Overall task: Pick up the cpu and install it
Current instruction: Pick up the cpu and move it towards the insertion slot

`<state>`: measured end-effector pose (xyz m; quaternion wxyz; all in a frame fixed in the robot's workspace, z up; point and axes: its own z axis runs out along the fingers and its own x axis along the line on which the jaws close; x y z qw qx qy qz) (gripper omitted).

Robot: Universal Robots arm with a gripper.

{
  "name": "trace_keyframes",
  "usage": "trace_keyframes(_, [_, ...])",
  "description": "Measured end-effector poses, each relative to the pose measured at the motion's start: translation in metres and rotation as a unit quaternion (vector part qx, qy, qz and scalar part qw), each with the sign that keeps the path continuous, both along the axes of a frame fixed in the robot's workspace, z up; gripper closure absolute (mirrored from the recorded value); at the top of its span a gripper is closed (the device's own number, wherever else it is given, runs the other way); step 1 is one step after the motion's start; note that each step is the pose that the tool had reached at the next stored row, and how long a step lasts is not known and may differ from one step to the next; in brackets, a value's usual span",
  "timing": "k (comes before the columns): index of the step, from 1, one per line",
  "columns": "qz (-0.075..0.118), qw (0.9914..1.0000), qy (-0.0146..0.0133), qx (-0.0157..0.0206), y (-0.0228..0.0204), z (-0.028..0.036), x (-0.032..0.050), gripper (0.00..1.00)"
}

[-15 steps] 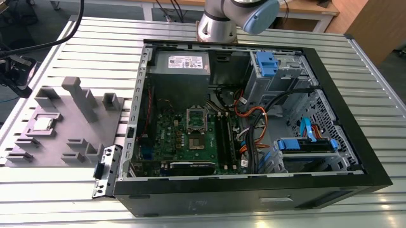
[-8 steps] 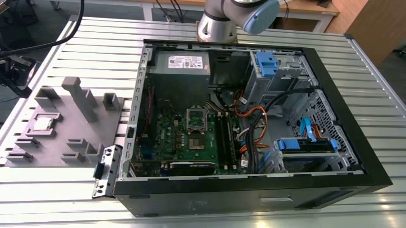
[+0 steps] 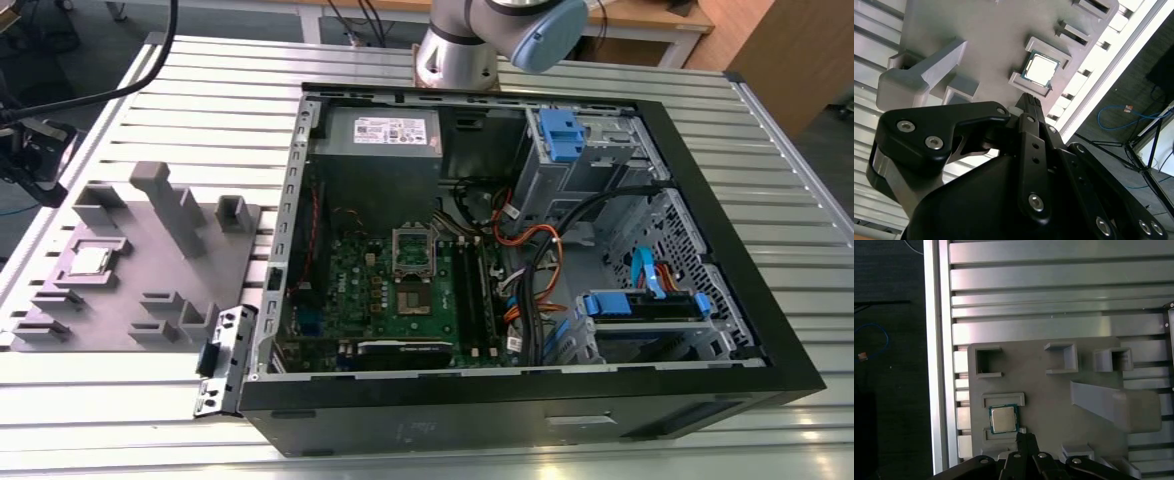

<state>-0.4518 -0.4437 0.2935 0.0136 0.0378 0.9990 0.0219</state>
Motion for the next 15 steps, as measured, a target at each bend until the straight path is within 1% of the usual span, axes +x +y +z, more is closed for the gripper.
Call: trace_keyframes(15, [0.000,1.00000,-0.0001,0.0000,0.0000,-0.0021,-0.0013,0.89])
